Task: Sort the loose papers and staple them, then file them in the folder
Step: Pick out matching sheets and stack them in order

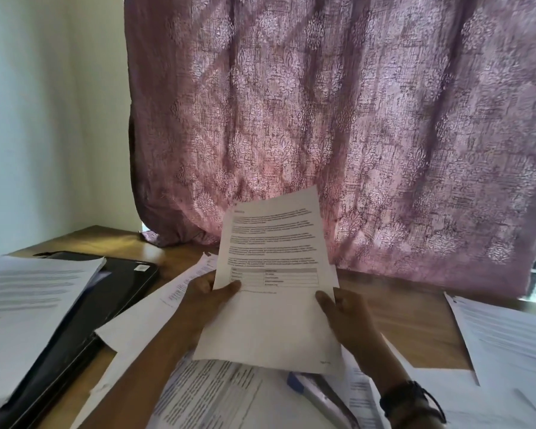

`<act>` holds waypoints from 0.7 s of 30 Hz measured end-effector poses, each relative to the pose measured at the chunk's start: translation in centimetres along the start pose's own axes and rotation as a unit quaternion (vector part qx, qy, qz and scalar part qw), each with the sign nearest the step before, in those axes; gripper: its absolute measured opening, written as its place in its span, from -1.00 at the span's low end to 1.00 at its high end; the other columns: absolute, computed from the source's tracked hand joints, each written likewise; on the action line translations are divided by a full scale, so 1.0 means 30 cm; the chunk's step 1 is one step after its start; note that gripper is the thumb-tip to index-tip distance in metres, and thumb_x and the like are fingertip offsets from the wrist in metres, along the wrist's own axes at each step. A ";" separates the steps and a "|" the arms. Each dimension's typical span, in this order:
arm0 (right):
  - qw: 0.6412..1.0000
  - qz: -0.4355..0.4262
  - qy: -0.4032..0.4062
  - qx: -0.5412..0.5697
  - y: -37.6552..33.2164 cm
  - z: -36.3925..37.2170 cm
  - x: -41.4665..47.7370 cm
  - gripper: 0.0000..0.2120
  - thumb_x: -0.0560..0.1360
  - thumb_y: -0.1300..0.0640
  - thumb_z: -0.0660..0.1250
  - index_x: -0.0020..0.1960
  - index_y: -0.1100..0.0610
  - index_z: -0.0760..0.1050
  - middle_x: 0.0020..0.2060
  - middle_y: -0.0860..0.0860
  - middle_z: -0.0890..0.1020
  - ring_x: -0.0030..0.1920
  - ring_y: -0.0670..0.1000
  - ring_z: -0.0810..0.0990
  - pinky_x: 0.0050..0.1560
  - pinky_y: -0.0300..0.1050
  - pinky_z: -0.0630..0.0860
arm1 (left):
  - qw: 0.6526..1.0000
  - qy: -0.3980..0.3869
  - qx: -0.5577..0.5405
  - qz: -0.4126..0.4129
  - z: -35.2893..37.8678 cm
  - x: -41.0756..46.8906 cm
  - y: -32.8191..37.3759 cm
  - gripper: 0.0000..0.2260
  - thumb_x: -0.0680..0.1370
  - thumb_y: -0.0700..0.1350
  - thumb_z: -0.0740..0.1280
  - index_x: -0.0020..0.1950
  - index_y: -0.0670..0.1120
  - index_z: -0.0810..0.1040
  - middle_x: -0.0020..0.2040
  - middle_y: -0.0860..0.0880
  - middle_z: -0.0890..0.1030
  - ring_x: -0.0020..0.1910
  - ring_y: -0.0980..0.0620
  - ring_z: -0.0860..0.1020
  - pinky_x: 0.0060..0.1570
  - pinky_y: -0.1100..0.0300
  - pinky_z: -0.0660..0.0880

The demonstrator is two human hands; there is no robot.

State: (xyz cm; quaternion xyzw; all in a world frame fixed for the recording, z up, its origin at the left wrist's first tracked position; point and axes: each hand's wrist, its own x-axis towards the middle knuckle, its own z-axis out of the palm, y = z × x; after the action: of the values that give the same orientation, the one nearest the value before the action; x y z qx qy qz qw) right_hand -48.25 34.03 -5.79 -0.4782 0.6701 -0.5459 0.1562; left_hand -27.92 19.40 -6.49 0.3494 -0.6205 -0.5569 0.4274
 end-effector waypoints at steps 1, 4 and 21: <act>1.000 0.014 0.024 -0.011 0.011 -0.005 0.008 -0.72 0.60 0.16 0.24 -0.27 0.13 0.54 -0.43 -0.09 0.62 -0.37 -0.01 0.60 -0.36 -0.19 0.50 | 1.000 0.005 0.005 0.003 -0.003 0.001 0.001 -0.90 0.49 -0.13 0.43 -0.02 0.04 0.63 -0.11 0.10 0.70 -0.13 0.08 0.67 -0.09 0.18 0.59; 0.990 0.064 0.126 0.000 0.037 -0.051 0.028 -0.74 0.56 0.28 0.25 -0.31 0.20 0.49 -0.40 0.08 0.61 -0.38 0.10 0.56 -0.34 -0.07 0.51 | 1.000 0.021 -0.019 0.002 -0.012 0.000 0.004 -0.86 0.49 -0.13 0.43 0.02 0.05 0.63 -0.02 0.04 0.69 -0.03 0.01 0.65 -0.04 0.11 0.56; 0.902 0.243 0.012 -0.357 0.162 -0.211 0.005 -0.51 0.23 -0.28 0.39 -0.14 0.14 0.52 -0.07 0.12 0.65 0.05 0.20 0.59 0.00 -0.01 0.45 | 0.992 0.052 -0.110 -0.033 -0.043 0.027 -0.017 -0.62 0.45 -0.09 0.48 0.26 0.00 0.58 0.16 0.00 0.64 0.10 -0.07 0.62 0.21 -0.09 0.49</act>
State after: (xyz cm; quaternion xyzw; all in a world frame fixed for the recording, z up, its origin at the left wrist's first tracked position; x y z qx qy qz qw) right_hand -55.25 37.33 -7.77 -0.3174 0.9174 -0.2208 0.0945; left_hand -27.07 18.08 -6.86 0.3488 -0.5210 -0.6166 0.4762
